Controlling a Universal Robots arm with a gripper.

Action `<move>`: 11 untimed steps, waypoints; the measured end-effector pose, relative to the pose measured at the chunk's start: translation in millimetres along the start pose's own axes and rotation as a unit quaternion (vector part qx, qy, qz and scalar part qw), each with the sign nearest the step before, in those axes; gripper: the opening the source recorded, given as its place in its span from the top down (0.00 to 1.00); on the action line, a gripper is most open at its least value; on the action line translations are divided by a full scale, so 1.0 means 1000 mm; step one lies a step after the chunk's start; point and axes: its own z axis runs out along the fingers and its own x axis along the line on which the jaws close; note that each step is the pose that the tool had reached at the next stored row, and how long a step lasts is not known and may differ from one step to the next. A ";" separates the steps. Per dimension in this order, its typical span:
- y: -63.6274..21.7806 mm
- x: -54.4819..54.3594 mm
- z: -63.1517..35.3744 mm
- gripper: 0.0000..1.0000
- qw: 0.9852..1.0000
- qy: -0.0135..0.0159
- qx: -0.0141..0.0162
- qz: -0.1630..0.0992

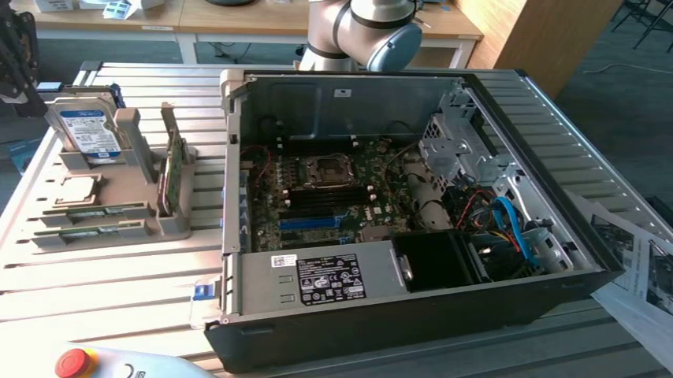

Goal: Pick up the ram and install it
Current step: 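Pick up the ram and move it above insertion slot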

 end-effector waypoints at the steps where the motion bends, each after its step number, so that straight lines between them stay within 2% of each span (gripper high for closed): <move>1: 0.0000 0.000 0.0000 0.89 1.000 0.000 0.000 0.000; 5: 0.0003 0.000 0.0000 0.89 1.000 0.000 0.001 -0.001; 11: 0.0004 0.000 0.0005 0.89 1.000 0.000 0.001 -0.002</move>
